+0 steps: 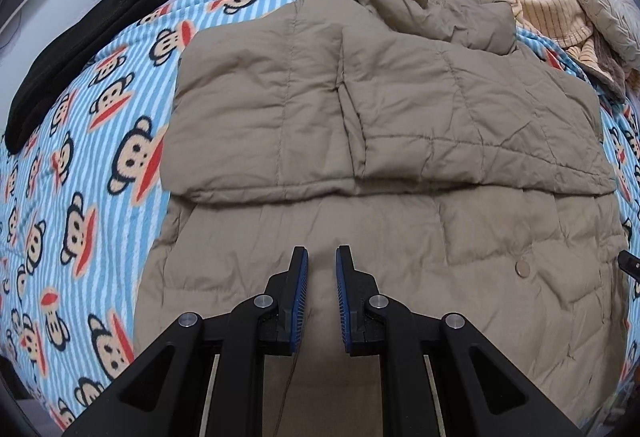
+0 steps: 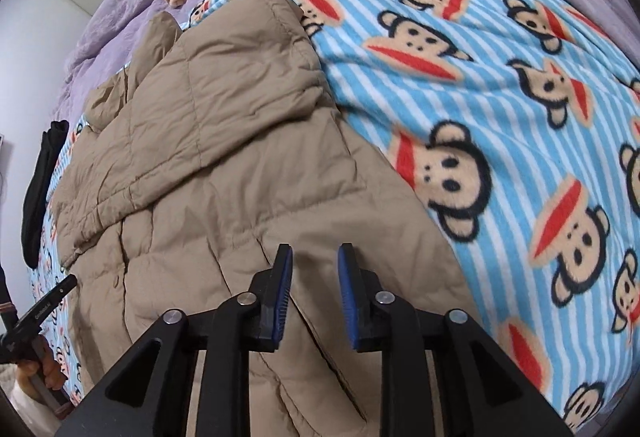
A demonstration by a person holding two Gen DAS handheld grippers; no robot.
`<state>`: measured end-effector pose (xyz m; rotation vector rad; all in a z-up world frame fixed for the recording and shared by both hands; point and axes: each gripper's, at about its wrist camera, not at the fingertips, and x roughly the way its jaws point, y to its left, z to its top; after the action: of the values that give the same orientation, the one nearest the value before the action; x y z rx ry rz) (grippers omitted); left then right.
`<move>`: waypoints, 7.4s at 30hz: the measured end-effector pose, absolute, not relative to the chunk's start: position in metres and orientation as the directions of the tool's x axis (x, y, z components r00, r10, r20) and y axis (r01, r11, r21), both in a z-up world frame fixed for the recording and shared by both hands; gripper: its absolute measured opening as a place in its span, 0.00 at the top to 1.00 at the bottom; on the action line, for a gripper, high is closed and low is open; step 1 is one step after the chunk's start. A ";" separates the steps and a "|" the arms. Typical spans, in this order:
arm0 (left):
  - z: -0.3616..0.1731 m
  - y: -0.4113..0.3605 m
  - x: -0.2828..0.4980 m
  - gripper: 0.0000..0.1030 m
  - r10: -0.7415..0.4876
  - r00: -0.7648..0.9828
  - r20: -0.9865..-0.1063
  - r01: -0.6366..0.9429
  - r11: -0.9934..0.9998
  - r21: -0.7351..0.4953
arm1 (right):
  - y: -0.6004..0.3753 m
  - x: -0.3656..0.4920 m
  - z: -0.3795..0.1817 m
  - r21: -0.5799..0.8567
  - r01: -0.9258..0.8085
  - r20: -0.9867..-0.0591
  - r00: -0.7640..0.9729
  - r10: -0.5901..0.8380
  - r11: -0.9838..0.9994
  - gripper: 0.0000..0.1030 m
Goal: Fold large clothes
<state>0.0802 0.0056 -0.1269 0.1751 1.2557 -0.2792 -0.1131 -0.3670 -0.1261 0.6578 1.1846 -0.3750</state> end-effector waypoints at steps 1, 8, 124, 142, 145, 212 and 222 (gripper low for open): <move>-0.128 0.009 0.075 0.85 -0.108 0.275 -0.955 0.291 0.957 -0.024 | -0.365 -0.118 -0.127 0.274 0.596 -0.937 0.343 0.070 0.755 0.61; -0.128 0.027 0.044 0.84 -0.087 0.277 -0.957 0.209 0.978 -0.028 | -0.364 -0.132 -0.129 0.292 0.595 -0.937 0.335 0.099 0.749 0.54; 0.025 0.083 0.052 0.87 -0.411 0.447 -0.795 0.079 0.903 -0.422 | -0.372 -0.082 -0.005 0.658 0.354 -0.716 0.568 0.406 0.664 0.90; -0.036 0.030 0.226 0.87 -0.305 0.436 -0.847 0.124 0.952 -0.279 | -0.395 0.093 -0.022 0.534 0.358 -0.775 0.570 0.273 0.766 0.90; -0.069 0.021 0.247 0.87 -0.272 0.415 -0.868 0.109 0.962 -0.250 | -0.398 0.116 -0.053 0.504 0.385 -0.800 0.546 0.250 0.773 0.90; -0.124 0.005 0.226 0.00 0.004 0.461 -0.887 0.108 0.992 0.061 | -0.379 0.075 -0.096 0.350 0.436 -0.858 0.504 0.097 0.829 0.53; -0.121 0.024 0.178 0.00 -0.019 0.403 -0.915 0.101 0.995 0.024 | -0.354 -0.001 -0.101 0.423 0.464 -0.858 0.481 0.180 0.778 0.40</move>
<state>0.1779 0.0242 -0.1210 0.0796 1.1536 -0.0761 -0.0010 -0.3541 -0.1014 0.6890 1.0762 -0.1913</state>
